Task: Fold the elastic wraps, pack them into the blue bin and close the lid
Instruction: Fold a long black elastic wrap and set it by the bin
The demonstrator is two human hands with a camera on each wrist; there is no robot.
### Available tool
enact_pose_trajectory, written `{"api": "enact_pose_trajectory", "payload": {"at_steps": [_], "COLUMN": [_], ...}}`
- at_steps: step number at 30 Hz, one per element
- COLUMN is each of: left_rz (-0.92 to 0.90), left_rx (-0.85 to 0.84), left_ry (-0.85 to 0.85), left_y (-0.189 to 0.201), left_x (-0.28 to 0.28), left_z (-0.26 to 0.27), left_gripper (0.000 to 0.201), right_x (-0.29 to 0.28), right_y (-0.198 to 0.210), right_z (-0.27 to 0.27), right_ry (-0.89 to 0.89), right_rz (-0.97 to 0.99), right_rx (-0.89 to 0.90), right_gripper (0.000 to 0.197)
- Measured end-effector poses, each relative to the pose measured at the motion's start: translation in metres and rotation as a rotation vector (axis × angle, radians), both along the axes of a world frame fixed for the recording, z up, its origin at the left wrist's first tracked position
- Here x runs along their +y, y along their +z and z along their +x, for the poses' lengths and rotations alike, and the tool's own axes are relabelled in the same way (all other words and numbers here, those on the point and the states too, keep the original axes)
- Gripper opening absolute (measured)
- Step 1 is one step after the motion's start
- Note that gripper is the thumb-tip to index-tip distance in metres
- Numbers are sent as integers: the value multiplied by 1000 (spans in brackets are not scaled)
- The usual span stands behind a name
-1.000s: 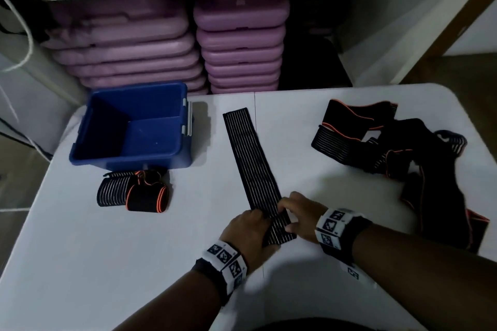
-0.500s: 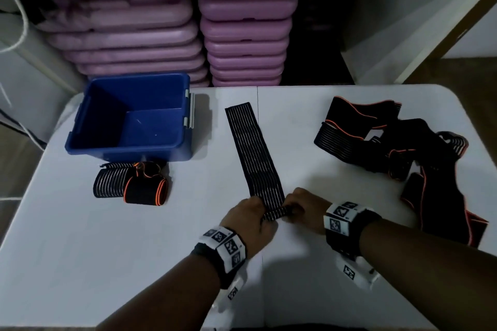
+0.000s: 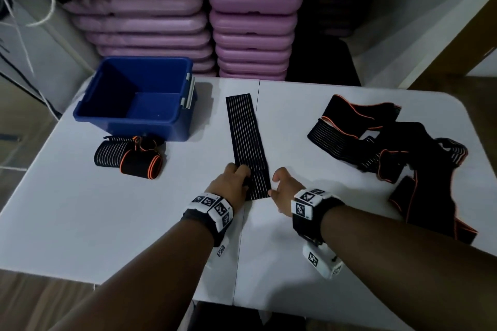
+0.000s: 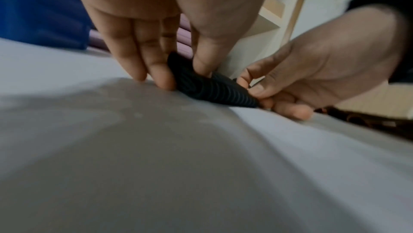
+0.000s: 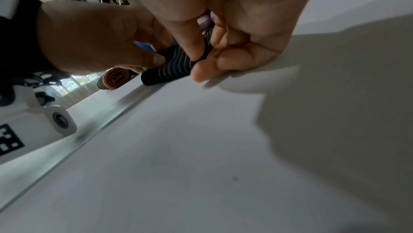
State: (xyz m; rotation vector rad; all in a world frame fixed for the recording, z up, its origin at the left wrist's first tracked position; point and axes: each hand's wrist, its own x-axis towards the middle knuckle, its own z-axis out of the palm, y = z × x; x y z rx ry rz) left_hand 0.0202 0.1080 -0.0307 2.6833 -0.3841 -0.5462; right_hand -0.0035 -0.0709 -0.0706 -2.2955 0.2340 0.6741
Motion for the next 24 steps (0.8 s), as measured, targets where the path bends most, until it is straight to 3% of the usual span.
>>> {"api": "enact_pose_trajectory", "payload": {"at_steps": [4,12,19,21,24], "left_rz": [131,104,-149,-160,-110], "left_rx": [-148,-119,-193,-200,-190], "left_ry": [-181,-334,-279,-314,-371], "left_y": [-4,-8,-20,-21,-17], "left_x": [2,13,12,12,13], "left_z": [6,7,5,4,2], "left_gripper": [33,62,41,42,43], "right_x": [0,-4,3,3,0], "right_y": [3,22,24,25,28], "right_z": [0,-5,-2,-2,0], "right_ry": [-23,9,-50,-50,-6], "right_rz": [-12,100,25,49,99], "right_rx": [27,16,43,28,11], "right_gripper": [28,37,49,55,79]}}
